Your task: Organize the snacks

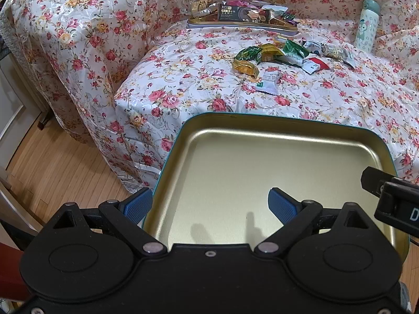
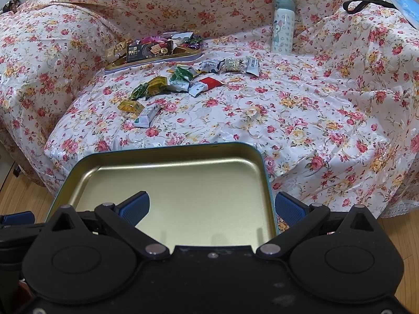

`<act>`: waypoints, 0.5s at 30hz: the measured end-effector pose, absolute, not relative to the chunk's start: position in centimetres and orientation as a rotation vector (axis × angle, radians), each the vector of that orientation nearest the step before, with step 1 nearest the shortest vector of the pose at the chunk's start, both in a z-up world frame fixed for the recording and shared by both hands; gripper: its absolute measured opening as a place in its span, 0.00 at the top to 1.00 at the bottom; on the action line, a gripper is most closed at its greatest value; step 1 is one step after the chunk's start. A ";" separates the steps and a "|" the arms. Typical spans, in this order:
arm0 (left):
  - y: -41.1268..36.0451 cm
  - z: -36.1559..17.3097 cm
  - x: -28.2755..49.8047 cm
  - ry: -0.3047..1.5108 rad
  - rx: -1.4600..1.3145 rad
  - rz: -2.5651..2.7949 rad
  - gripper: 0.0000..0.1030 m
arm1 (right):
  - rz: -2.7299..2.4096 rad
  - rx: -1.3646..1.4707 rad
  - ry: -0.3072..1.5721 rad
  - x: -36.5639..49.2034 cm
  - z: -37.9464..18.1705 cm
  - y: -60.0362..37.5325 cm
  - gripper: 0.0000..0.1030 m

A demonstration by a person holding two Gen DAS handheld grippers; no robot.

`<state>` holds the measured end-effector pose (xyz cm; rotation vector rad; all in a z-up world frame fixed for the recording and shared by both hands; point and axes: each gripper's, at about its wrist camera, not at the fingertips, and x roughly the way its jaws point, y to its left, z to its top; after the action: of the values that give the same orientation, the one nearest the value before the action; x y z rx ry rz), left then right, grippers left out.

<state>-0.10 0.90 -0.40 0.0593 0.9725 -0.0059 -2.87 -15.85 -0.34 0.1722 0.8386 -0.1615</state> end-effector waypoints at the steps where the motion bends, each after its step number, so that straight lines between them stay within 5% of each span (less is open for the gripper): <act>1: 0.9 -0.4 -0.1 0.973 0.059 -0.006 0.07 | -0.161 0.172 0.838 -2.9 -0.3 -15.8 0.00; 15: 0.6 -0.4 -0.6 0.957 0.047 -0.024 0.08 | -0.159 0.175 0.831 -3.0 -0.2 -15.8 0.00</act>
<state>-0.60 0.59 -0.38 0.0473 0.9566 -0.0237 -3.01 -15.80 -0.22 0.1748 0.8307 -0.1587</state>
